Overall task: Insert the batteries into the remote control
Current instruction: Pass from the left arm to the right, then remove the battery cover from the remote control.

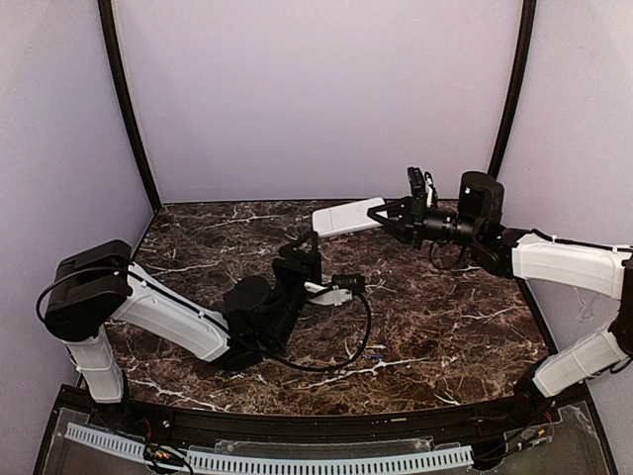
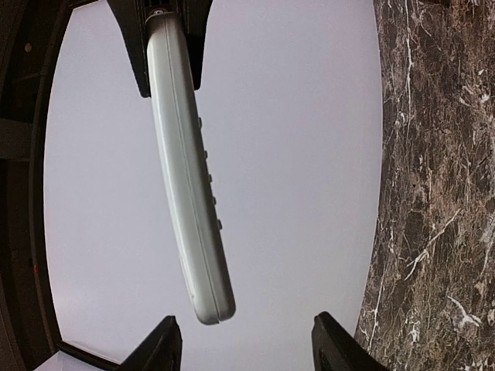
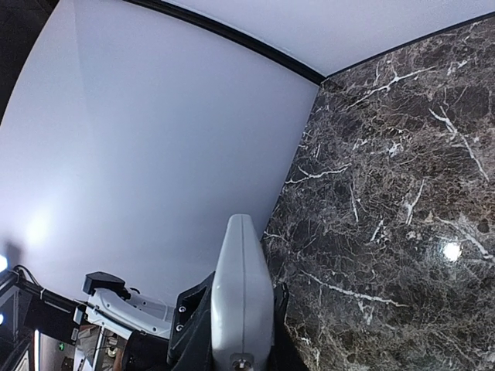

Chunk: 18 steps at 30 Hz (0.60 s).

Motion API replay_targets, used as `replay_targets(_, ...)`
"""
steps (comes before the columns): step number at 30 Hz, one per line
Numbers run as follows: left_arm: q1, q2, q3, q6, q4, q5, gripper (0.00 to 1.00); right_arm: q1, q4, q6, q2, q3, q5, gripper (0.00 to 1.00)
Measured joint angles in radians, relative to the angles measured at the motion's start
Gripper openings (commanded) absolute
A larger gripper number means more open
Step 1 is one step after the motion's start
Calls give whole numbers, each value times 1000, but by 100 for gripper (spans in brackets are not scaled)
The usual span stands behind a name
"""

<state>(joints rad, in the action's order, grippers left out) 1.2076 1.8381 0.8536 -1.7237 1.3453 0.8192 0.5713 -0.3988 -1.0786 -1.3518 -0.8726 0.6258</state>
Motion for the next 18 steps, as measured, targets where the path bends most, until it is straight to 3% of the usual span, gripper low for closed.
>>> replay_targets(4,7,-23,-36,80,-9,0,59,-40,-23,24,21,27,8,0)
replay_targets(7,8,-106,-75,232,-101,-9,59,-71,-20,65,39,44,12,0)
replay_targets(14,-107,-502,-60,884,-655,-238,64,-105,14,192,124,68,34,0)
replay_targets(18,-193,-583,-15,1198,-830,-363,64,-114,21,243,153,75,79,0)
